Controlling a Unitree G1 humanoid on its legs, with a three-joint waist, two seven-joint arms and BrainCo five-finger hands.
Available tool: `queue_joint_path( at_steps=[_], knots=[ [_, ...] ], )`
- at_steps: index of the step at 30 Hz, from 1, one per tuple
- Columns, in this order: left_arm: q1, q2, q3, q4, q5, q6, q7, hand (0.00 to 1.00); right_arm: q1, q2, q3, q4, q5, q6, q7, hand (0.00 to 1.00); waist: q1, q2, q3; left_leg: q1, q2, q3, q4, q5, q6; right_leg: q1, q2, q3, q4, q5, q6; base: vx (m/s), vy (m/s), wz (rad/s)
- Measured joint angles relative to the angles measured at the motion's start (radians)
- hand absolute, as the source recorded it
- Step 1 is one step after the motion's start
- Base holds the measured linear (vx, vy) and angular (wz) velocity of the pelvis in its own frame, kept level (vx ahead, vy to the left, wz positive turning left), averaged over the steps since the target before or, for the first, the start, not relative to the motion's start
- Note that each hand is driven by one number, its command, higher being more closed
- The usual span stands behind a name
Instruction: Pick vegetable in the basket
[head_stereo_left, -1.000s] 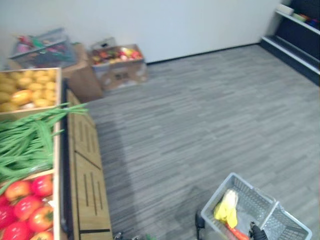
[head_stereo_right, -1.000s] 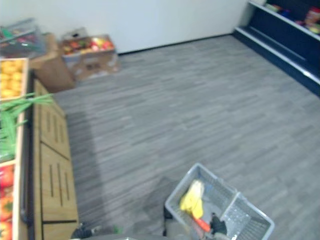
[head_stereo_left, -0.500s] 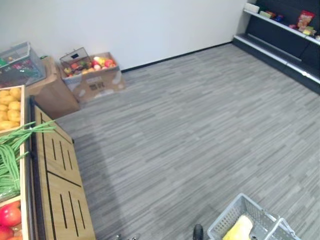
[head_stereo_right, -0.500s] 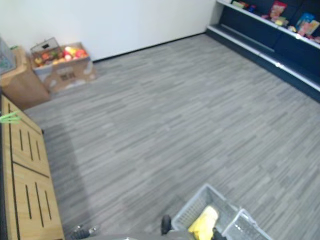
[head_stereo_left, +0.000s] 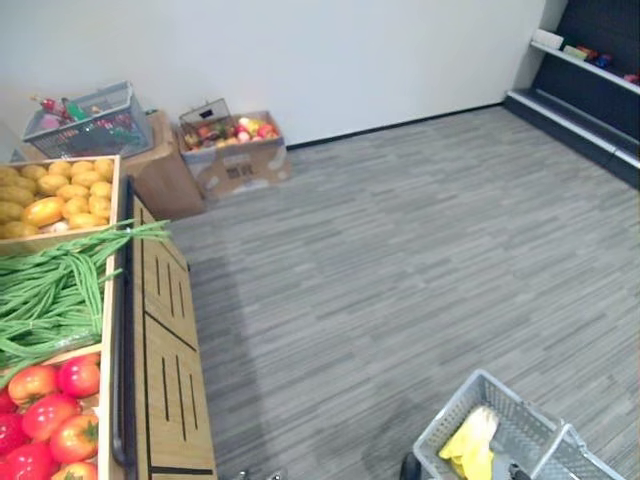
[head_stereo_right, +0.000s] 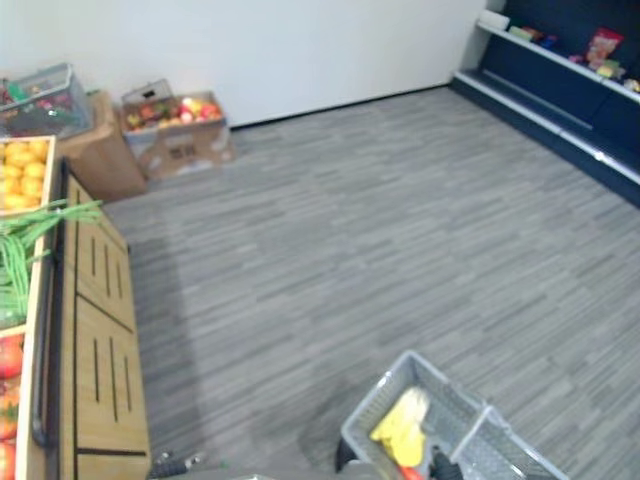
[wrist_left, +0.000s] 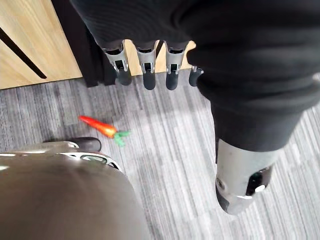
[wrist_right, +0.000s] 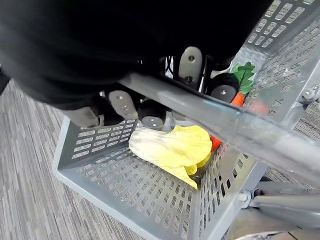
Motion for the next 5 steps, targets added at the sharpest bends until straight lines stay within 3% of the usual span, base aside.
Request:
queue_joint_path(
  at_steps=[5],
  knots=[
    [0.011, 0.010, -0.064, 0.001, 0.000, 0.000, -0.001, 0.00, 0.001, 0.004, -0.021, 0.017, 0.037, 0.004, -0.003, 1.00, -0.019, 0.007, 0.002, 0.017, -0.020, -0.007, -0.001, -0.002, -0.001, 0.017, -0.020, 0.000, 0.001, 0.006, 0.009, -0.01, 0.053, 0.03]
  ],
)
